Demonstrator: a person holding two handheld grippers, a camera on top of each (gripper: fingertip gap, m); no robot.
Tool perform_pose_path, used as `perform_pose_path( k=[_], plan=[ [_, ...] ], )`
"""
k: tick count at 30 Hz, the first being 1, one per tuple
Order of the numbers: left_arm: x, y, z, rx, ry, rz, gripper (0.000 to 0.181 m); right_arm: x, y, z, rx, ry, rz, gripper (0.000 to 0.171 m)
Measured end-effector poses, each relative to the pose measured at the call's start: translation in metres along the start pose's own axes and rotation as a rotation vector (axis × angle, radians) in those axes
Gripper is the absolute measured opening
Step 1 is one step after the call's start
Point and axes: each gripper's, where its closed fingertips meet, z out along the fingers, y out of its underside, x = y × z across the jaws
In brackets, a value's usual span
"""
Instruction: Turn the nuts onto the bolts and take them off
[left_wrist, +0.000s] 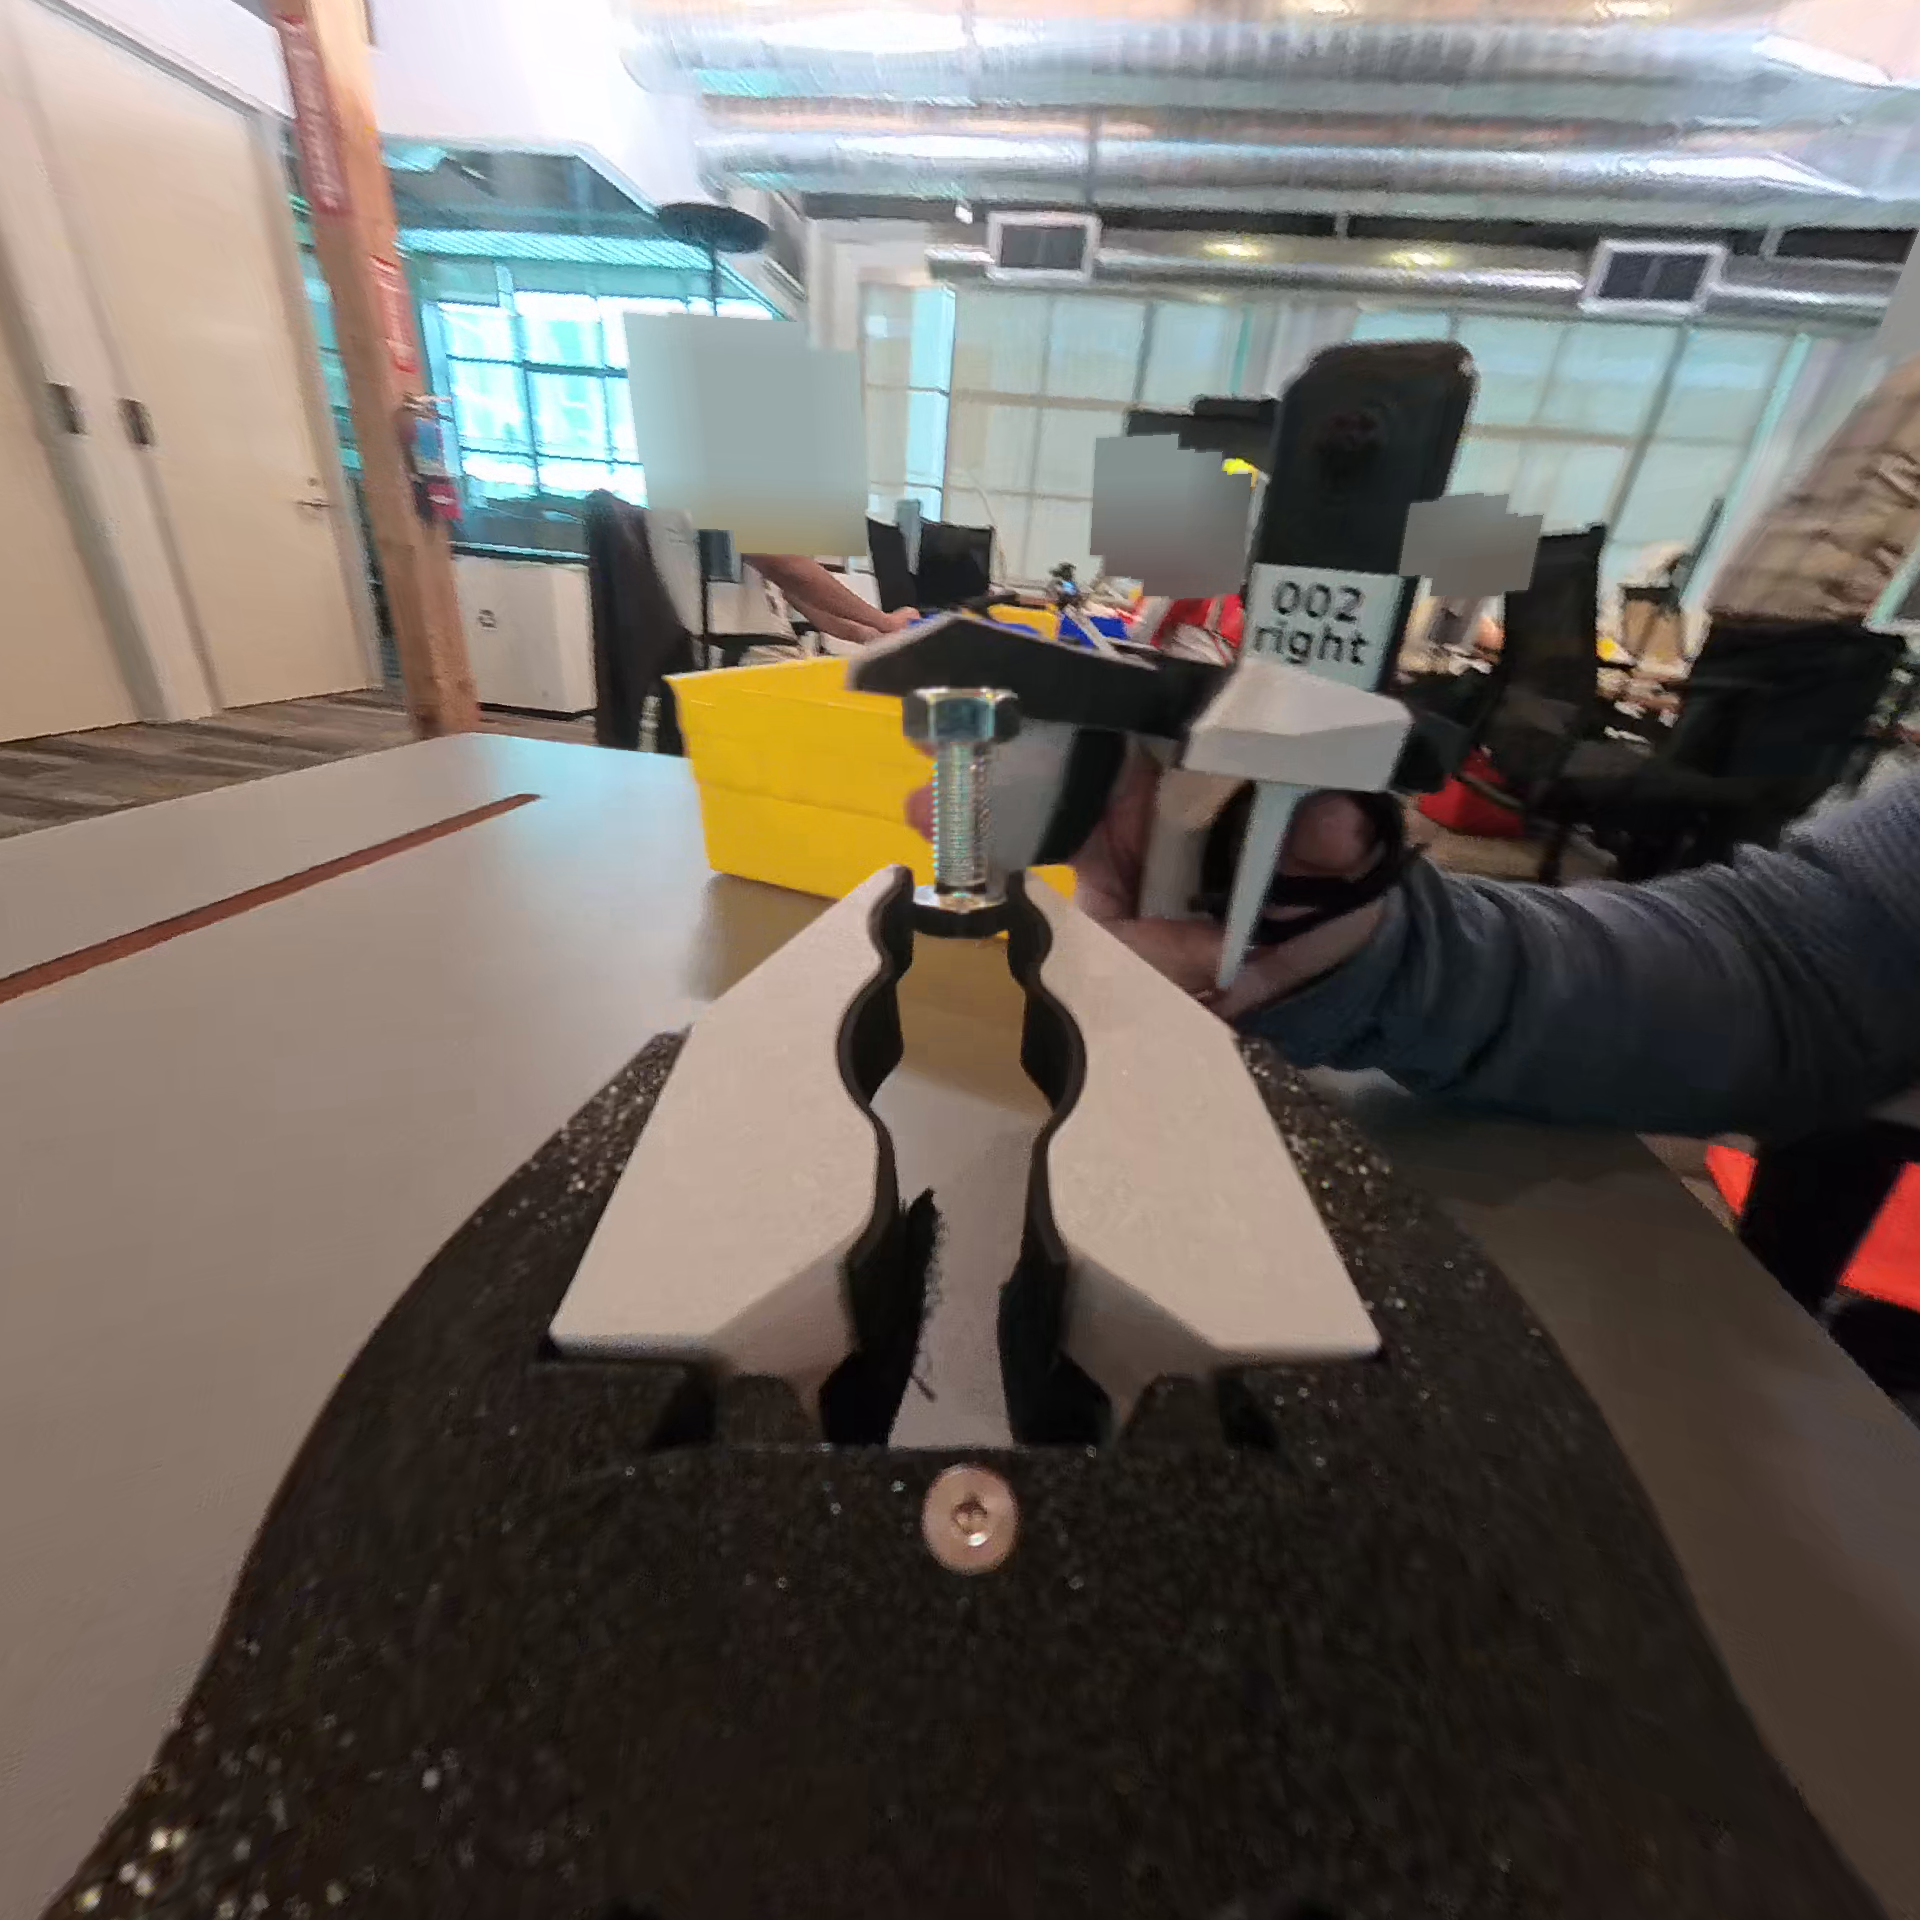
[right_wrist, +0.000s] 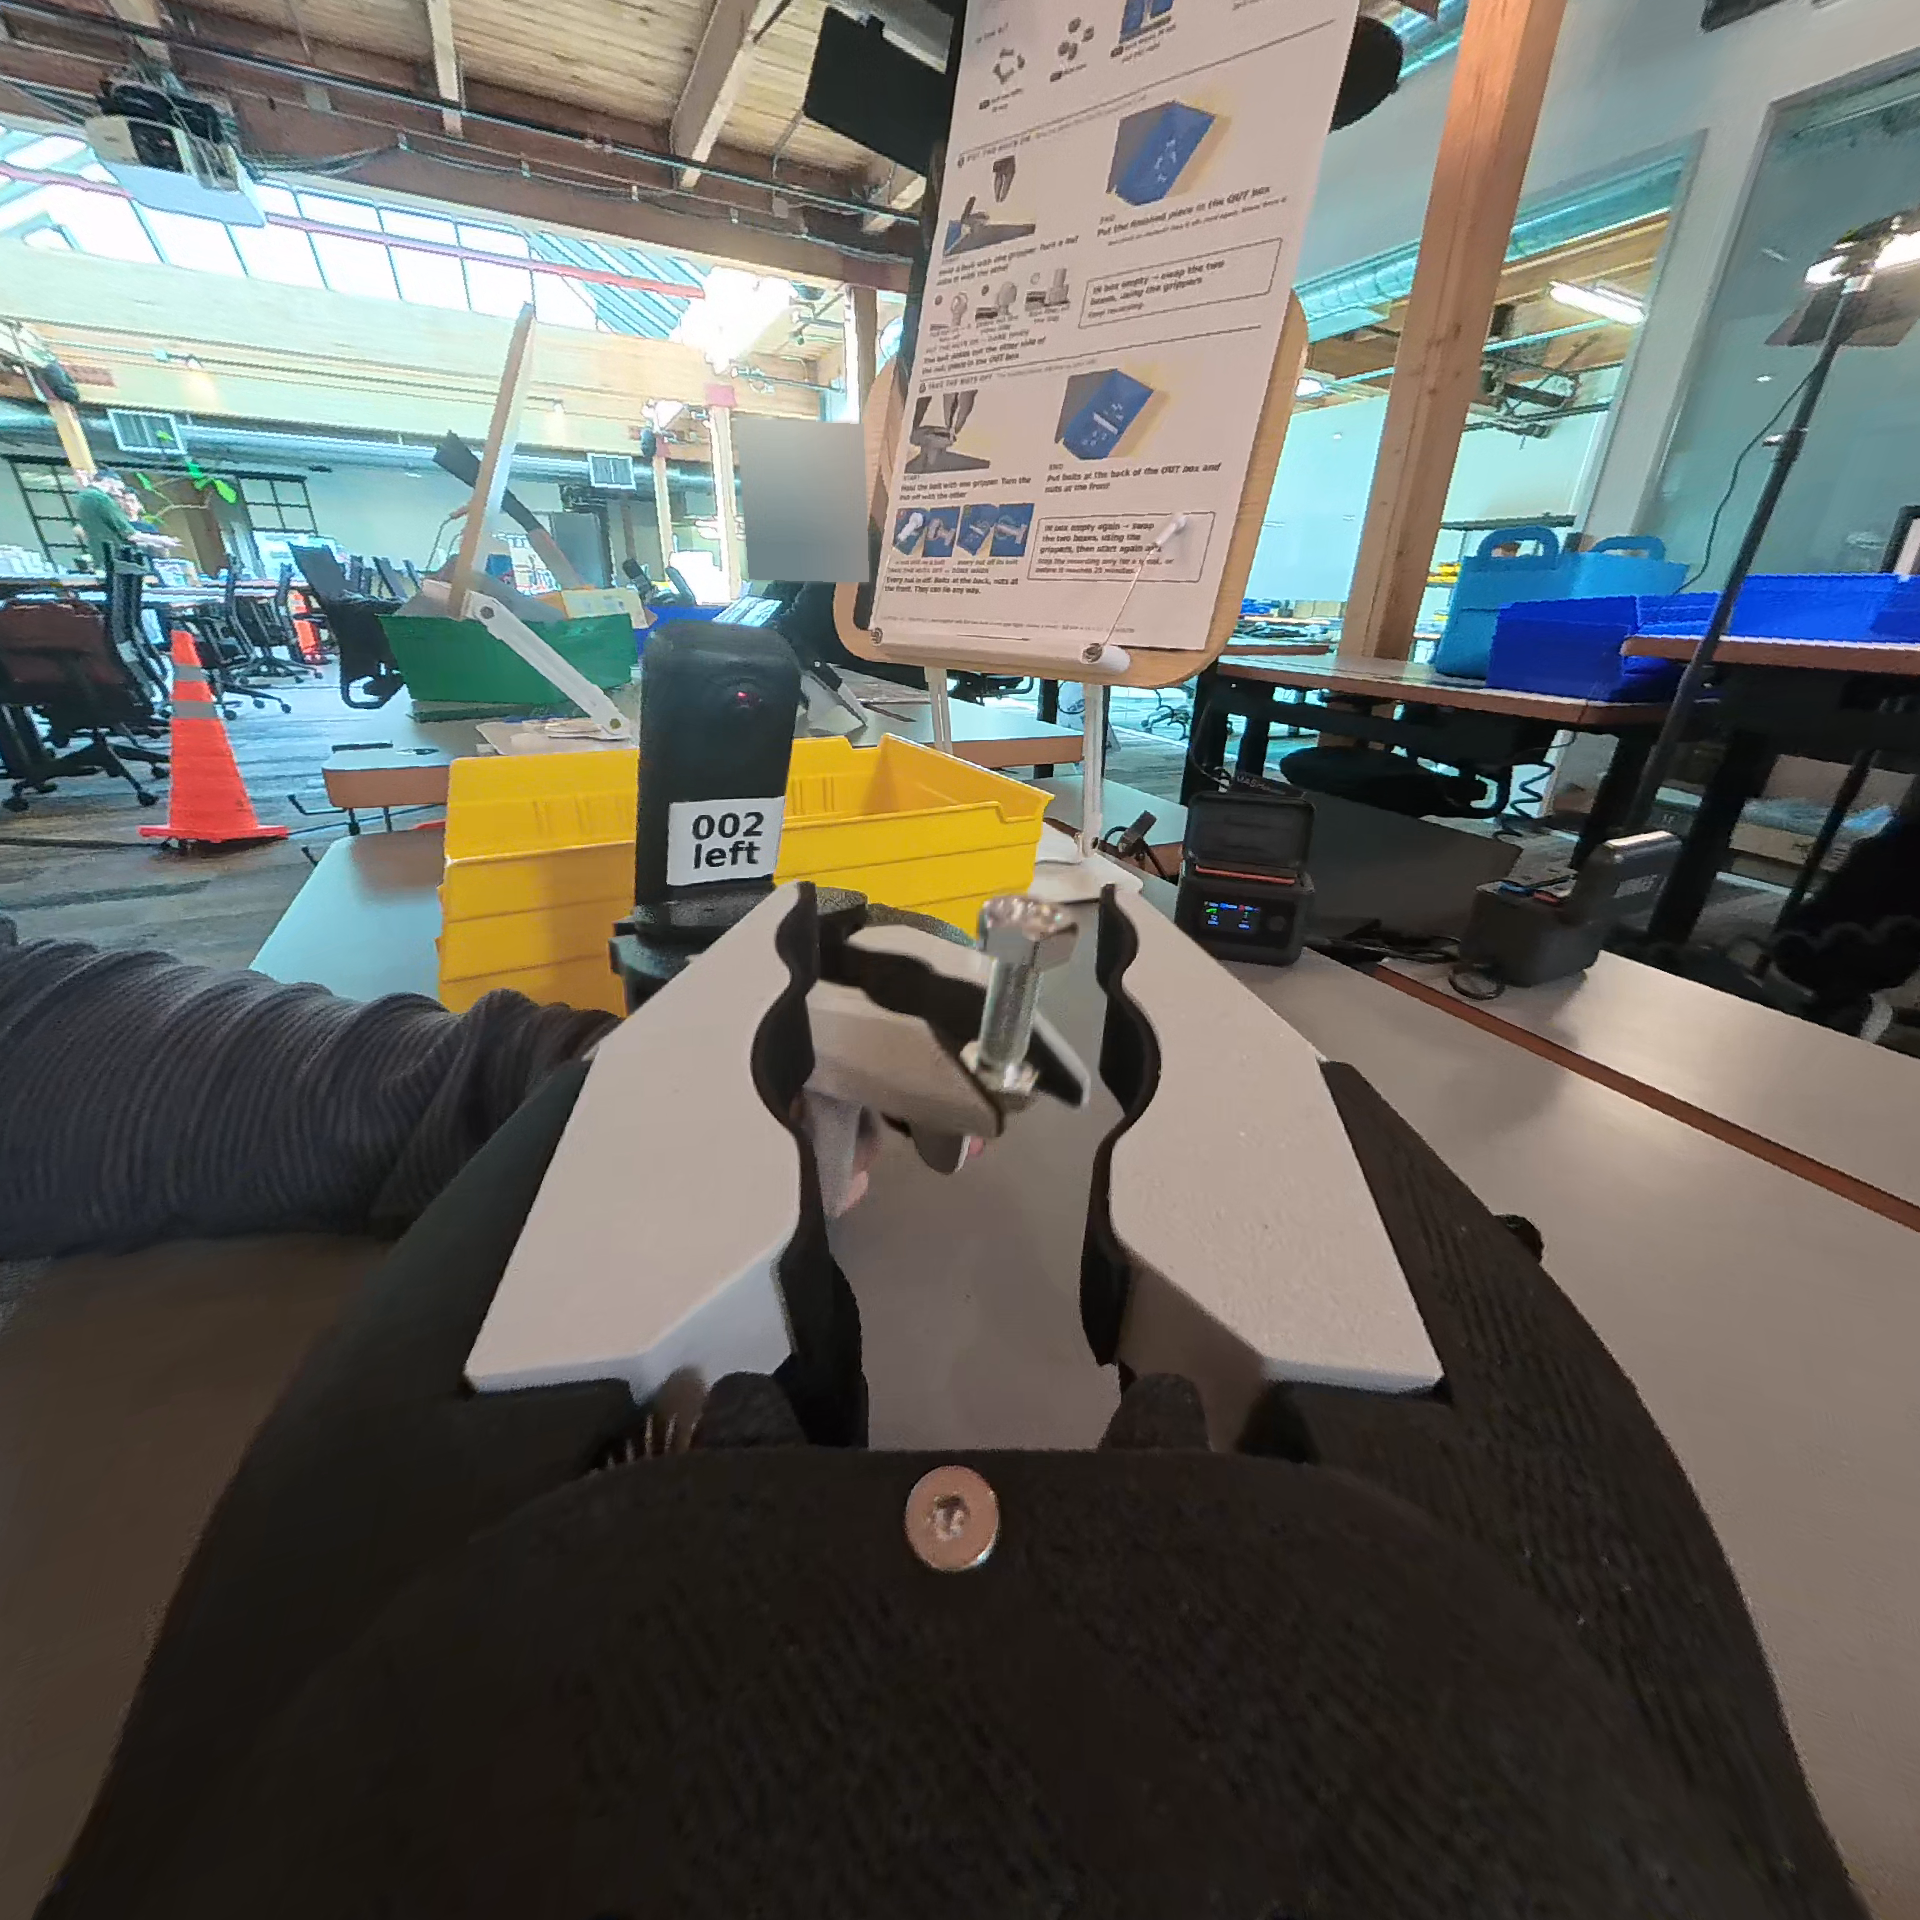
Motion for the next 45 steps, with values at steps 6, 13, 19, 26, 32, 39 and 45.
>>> perform_pose_path(
  k=[6, 13, 19, 26, 32, 39, 45],
  plan=[
    [0.012, 0.002, 0.004, -0.008, 0.068, -0.021, 0.016, -0.008, 0.004, 0.003, -0.019, -0.042, 0.003, 0.05],
    [-0.018, -0.006, -0.007, 0.046, -0.101, -0.025, 0.016, 0.004, -0.003, -0.003, 0.028, 0.016, 0.009, 0.042],
    [0.012, 0.005, 0.004, -0.036, 0.057, 0.025, 0.016, 0.003, 0.0, 0.0, 0.016, 0.021, -0.003, 0.044],
    [-0.009, -0.005, -0.003, 0.037, -0.06, -0.006, 0.016, -0.001, 0.002, 0.001, 0.003, 0.006, -0.008, 0.046],
    [-0.016, -0.006, -0.009, 0.042, -0.064, -0.043, 0.016, 0.012, -0.002, -0.004, 0.03, 0.063, 0.004, 0.041],
    [0.013, 0.007, 0.003, -0.049, 0.082, 0.019, 0.016, -0.001, 0.007, 0.002, -0.019, -0.014, 0.026, 0.042],
    [-0.018, -0.009, -0.009, 0.063, -0.077, -0.052, 0.016, 0.0, 0.004, 0.0, -0.013, -0.013, 0.033, 0.042]
  ],
)
